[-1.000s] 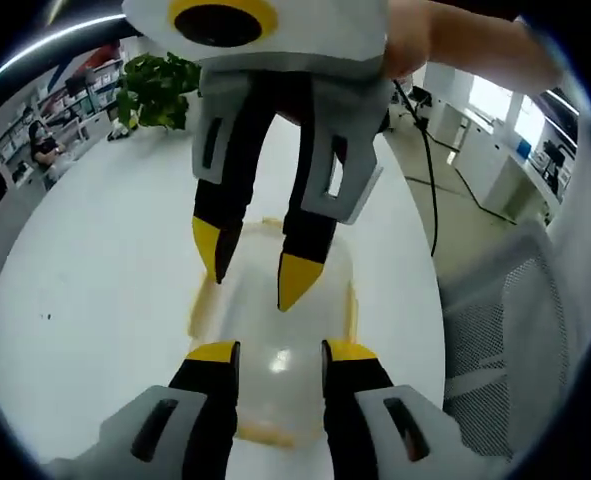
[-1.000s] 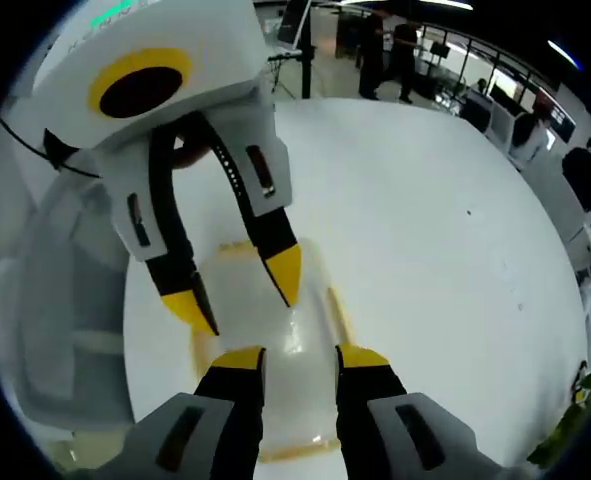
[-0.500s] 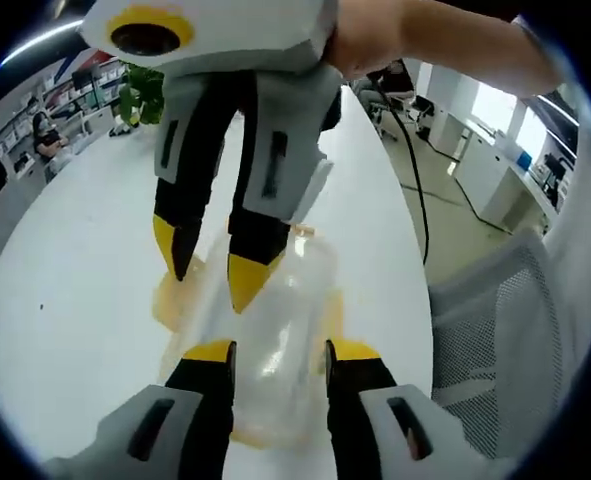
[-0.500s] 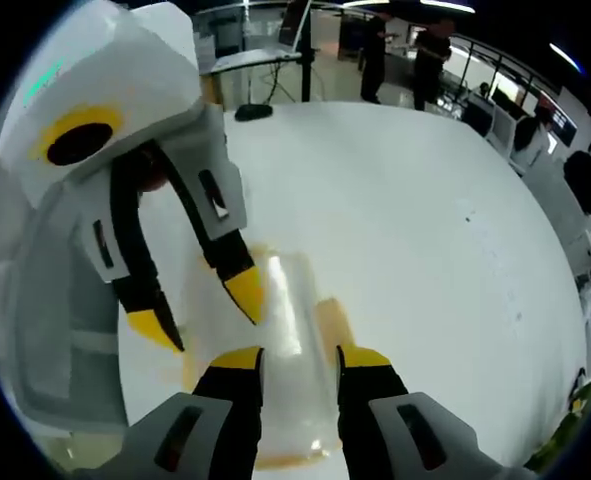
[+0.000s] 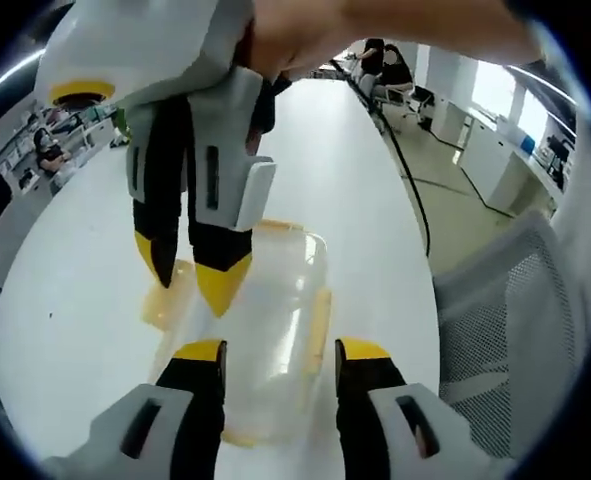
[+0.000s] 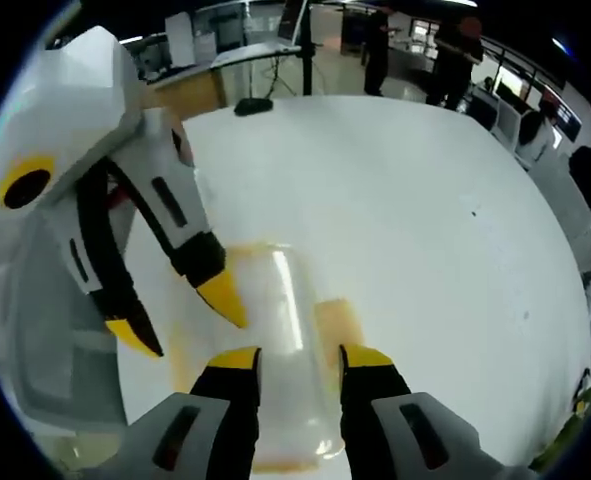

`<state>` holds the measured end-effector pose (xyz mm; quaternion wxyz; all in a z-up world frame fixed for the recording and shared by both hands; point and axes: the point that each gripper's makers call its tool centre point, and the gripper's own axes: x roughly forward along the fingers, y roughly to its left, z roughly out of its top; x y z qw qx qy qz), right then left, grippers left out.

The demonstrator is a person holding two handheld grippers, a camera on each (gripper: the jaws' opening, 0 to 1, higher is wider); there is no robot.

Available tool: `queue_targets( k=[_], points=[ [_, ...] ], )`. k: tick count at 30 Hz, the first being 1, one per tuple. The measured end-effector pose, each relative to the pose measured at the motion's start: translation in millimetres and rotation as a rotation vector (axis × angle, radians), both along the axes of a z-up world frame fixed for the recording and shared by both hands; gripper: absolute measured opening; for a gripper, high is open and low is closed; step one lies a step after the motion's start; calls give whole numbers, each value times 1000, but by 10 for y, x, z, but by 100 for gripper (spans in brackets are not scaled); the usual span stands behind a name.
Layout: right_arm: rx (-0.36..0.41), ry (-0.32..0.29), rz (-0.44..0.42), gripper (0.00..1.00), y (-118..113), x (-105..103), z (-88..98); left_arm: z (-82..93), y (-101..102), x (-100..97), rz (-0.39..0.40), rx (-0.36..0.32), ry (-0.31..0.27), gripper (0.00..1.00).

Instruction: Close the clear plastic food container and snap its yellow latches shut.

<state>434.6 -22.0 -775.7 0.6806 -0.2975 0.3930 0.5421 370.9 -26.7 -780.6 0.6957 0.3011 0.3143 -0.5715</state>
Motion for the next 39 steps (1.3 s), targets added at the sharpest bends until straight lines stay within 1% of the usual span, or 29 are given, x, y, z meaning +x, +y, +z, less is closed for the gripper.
queue_targets(
  k=[4, 5, 6, 8, 11, 17, 19, 23, 30, 33, 34, 37, 39],
  points=[
    [-8, 15, 8, 29, 3, 17, -42, -14, -7, 3, 1, 7, -28, 44],
    [5, 36, 1, 29, 16, 16, -40, -21, -9, -3, -2, 11, -42, 44],
    [4, 44, -8, 28, 12, 25, -43, -23, -7, 3, -3, 16, -57, 44],
    [7, 54, 12, 28, 21, 21, -48, -36, -7, 3, -8, 29, -79, 44],
    [9, 79, 1, 28, 22, 33, -55, -49, -5, 17, -14, 53, -114, 43],
    [-2, 109, 18, 28, 27, 20, -65, -63, -7, 30, 2, 59, -145, 42],
    [-12, 122, 33, 28, 32, 23, -71, -72, -3, 36, -4, 68, -168, 41],
    [-51, 148, 77, 28, 49, 19, -86, -78, -19, 31, 19, 74, -177, 42],
    [-109, 184, 141, 27, 68, 8, -106, -110, -25, 34, 20, 100, -216, 42],
    [-131, 195, 161, 27, 71, -4, -111, -129, -35, 34, 16, 118, -249, 42],
    [-135, 195, 165, 27, 72, -7, -113, -136, -31, 42, 12, 134, -272, 42],
    [-163, 199, 173, 27, 72, -11, -114, -129, -42, 51, 28, 134, -264, 42],
    [-166, 205, 174, 27, 64, -6, -116, -128, -36, 55, 29, 139, -264, 42]
  ],
)
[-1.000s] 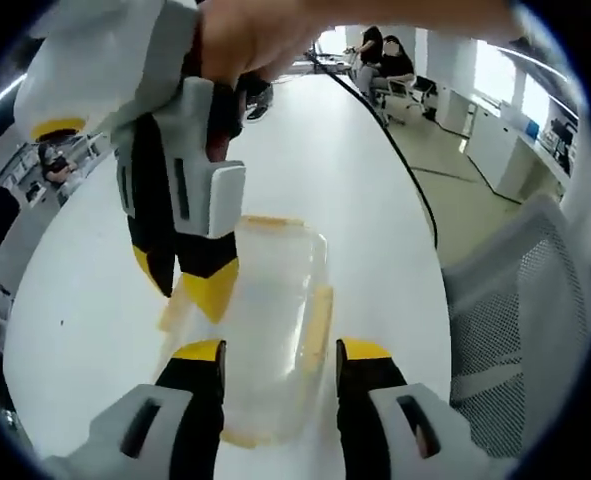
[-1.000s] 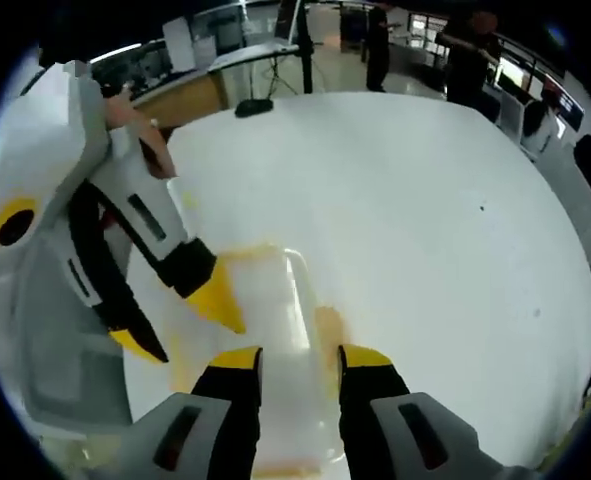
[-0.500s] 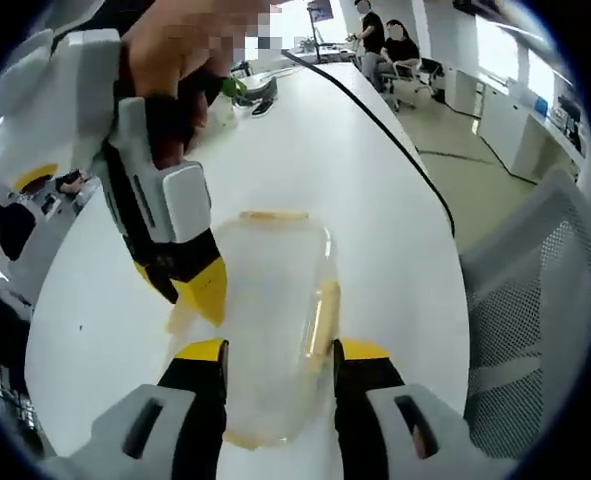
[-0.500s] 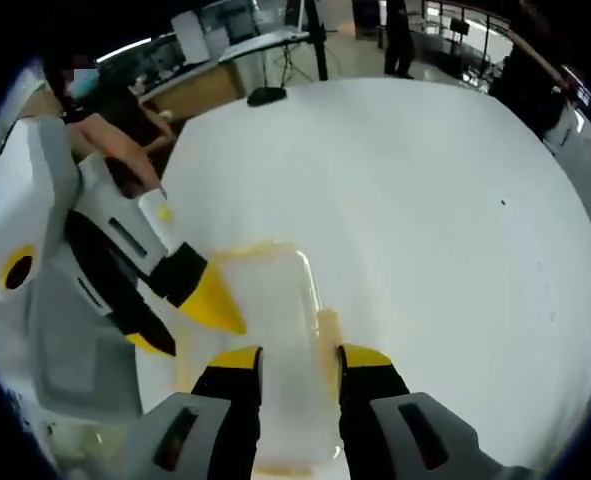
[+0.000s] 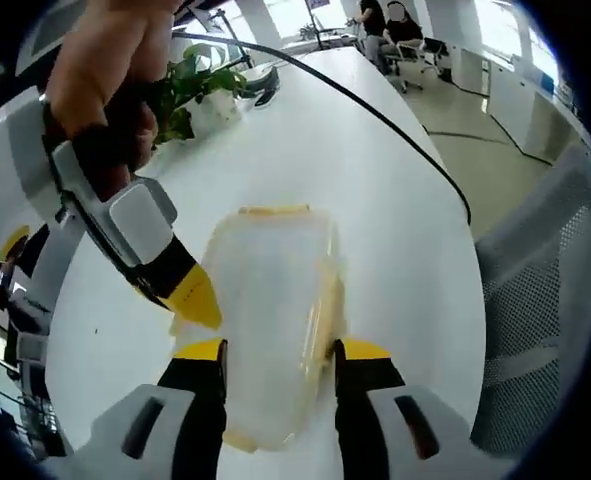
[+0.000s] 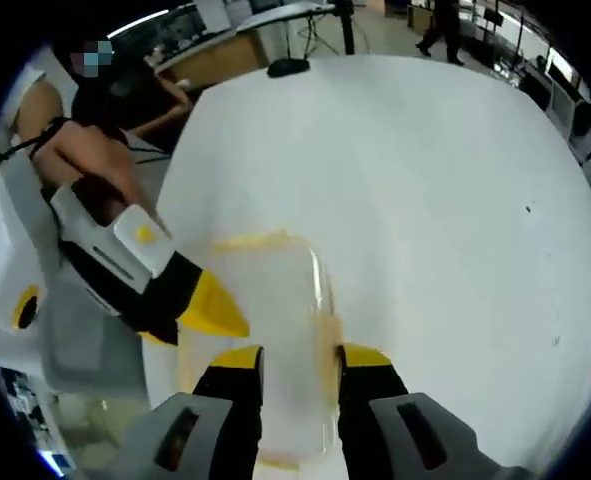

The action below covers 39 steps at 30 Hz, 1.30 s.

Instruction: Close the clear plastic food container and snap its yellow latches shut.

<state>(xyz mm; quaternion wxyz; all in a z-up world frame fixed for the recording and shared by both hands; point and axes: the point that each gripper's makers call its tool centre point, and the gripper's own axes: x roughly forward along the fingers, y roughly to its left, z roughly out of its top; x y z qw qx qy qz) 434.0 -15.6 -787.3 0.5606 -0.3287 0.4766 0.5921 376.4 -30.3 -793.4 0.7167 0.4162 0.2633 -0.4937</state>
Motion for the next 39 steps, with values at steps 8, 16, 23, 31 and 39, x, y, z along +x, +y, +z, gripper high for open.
queue_targets(
  k=[8, 16, 23, 31, 39],
  points=[
    [-21, 32, -26, 24, -4, -4, -18, -61, -39, 22, 3, 55, -51, 37],
    [-77, 52, 27, 24, -16, -91, 9, -33, -60, 9, 5, 34, -42, 37],
    [-42, 50, 10, 25, -20, -101, -3, -35, -48, 2, -7, 30, -51, 38],
    [-23, 11, -30, 27, -18, -98, 3, -24, -46, -12, -24, 11, -63, 41],
    [10, -36, -59, 27, -22, -77, 25, 19, -26, -28, -84, 26, -76, 41]
  ],
)
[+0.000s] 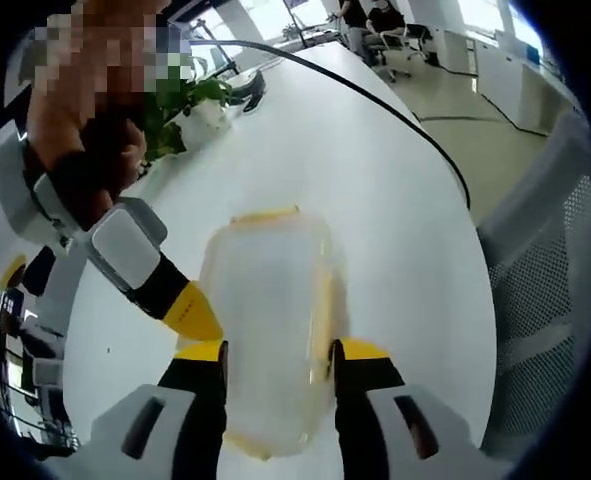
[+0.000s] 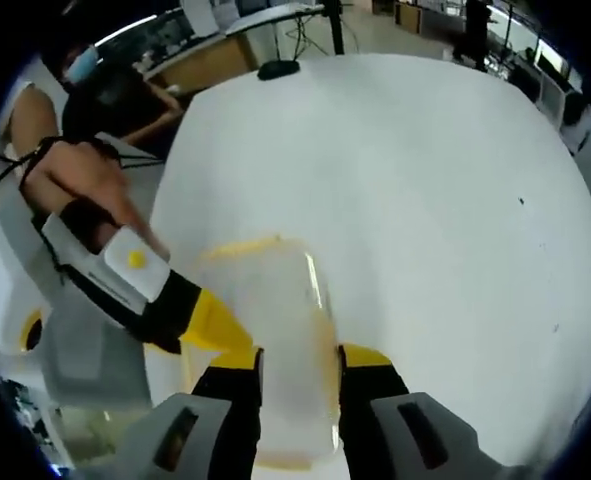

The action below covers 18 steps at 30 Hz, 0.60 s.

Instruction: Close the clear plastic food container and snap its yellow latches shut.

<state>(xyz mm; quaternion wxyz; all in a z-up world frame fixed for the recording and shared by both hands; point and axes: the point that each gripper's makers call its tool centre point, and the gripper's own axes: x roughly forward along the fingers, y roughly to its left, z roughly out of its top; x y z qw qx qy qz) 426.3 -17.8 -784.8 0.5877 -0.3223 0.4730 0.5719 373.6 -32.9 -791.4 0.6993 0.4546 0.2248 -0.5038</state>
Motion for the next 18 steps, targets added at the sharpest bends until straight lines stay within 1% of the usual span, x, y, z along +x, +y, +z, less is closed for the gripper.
queue_targets(
  k=[1, 3, 5, 6, 8, 9, 14, 17, 18],
  points=[
    [8, -10, 4, 28, -5, -16, 6, 16, 25, 9, 8, -3, 3, 42],
    [20, -21, -8, 29, -13, -23, 16, 29, 42, -18, -19, -3, 12, 42],
    [31, -33, -22, 33, -32, -31, 30, 51, 78, -23, -19, -4, 23, 42],
    [34, -52, -24, 34, -79, 25, 34, 69, 92, -37, -28, -8, 27, 43],
    [37, -68, -30, 35, -105, 34, 56, 93, 100, -42, -61, -6, 18, 43],
    [37, -81, -37, 36, -129, 39, 76, 104, 122, -36, -59, -8, 20, 44],
    [45, -89, -40, 40, -189, -40, 122, 97, 219, 30, -52, 11, 32, 46],
    [43, -92, -39, 42, -236, -112, 116, 103, 243, 39, -33, -6, 64, 46],
    [44, -95, -38, 43, -231, -55, 107, 103, 248, 45, -31, -6, 65, 47]
  ],
)
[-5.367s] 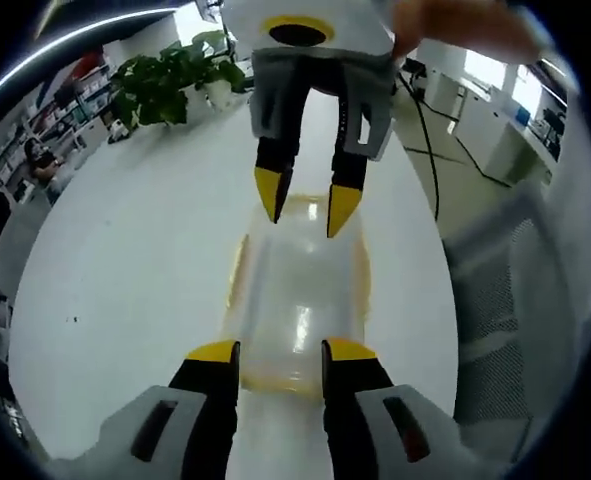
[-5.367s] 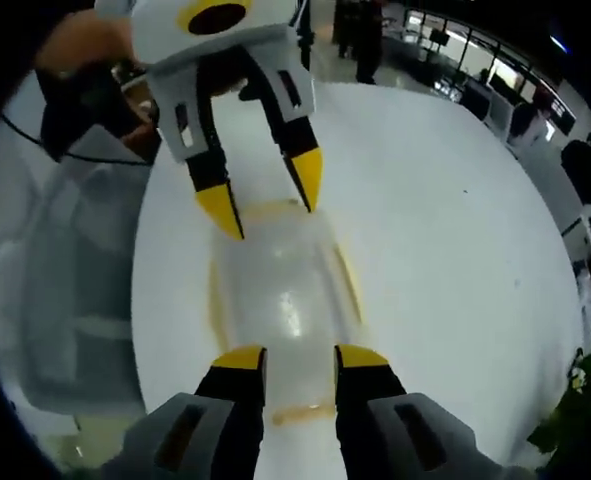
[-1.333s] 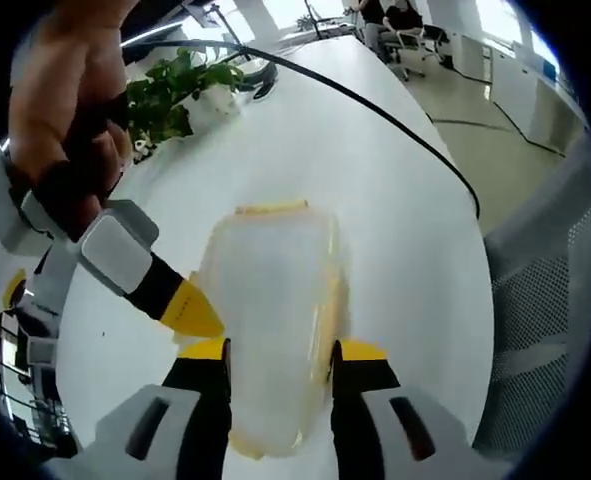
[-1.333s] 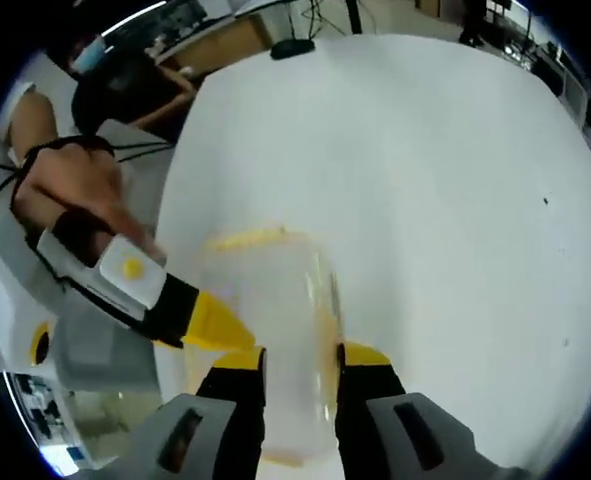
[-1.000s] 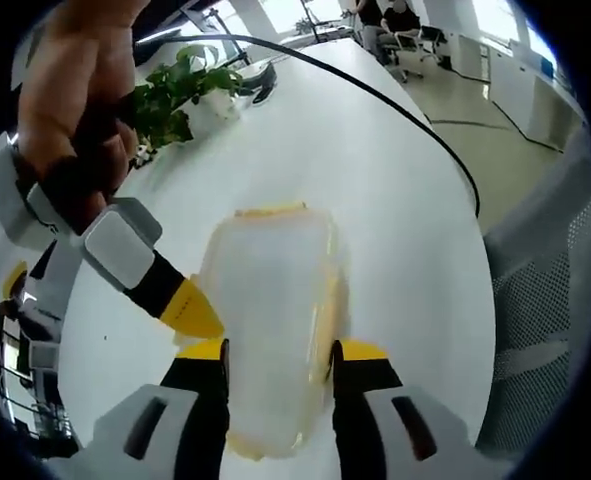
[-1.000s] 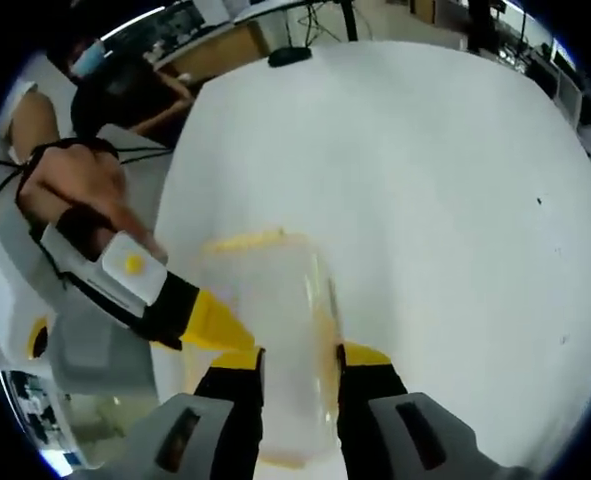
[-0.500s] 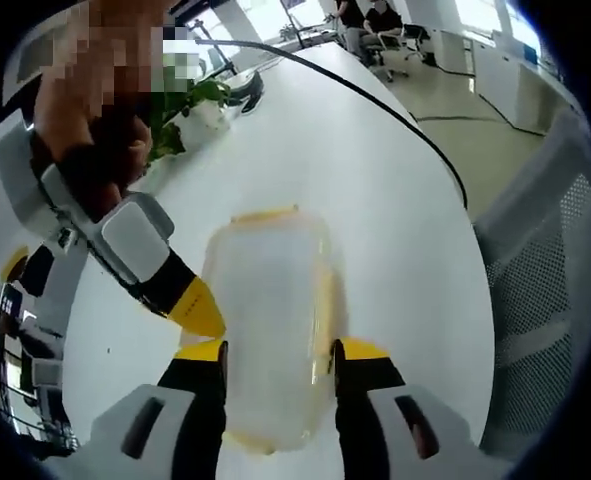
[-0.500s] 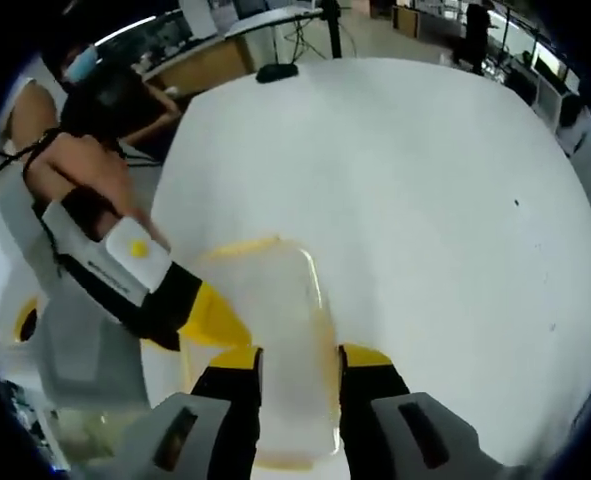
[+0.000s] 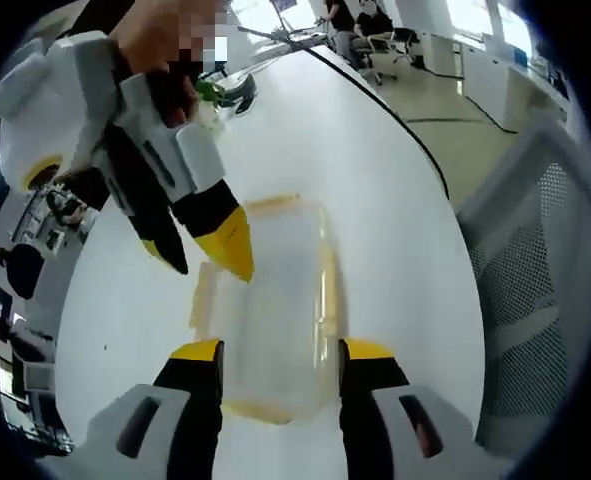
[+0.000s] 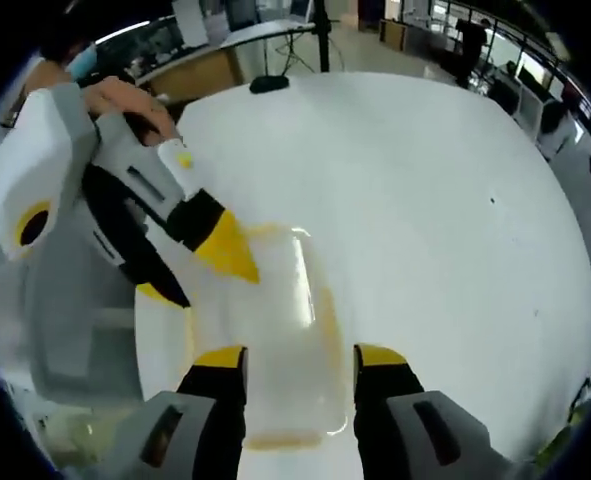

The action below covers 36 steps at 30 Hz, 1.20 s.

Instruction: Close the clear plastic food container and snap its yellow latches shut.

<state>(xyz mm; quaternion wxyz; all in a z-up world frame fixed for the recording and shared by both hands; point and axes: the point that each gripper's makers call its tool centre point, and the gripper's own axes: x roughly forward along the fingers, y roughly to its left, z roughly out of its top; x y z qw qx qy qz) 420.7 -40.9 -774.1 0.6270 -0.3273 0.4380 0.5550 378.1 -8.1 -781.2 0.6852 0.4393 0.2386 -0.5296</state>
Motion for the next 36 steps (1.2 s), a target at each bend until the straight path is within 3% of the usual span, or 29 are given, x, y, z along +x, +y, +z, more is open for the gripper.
queue_targets(
  k=[15, 19, 29, 32, 36],
  points=[
    [7, -73, 13, 59, -242, -168, -51, -22, 121, 109, 9, 2, 77, 69],
    [39, -89, 4, 63, -234, -187, -38, -45, 140, 159, 6, 16, 95, 75],
    [25, -112, 27, 69, -294, -263, -125, -104, 100, 188, -1, 28, 150, 79],
    [5, -131, 35, 70, -321, -251, -165, -156, 103, 205, -32, 68, 125, 79],
    [3, -135, 36, 72, -324, -237, -175, -157, 70, 225, -24, 55, 144, 79]
  ],
)
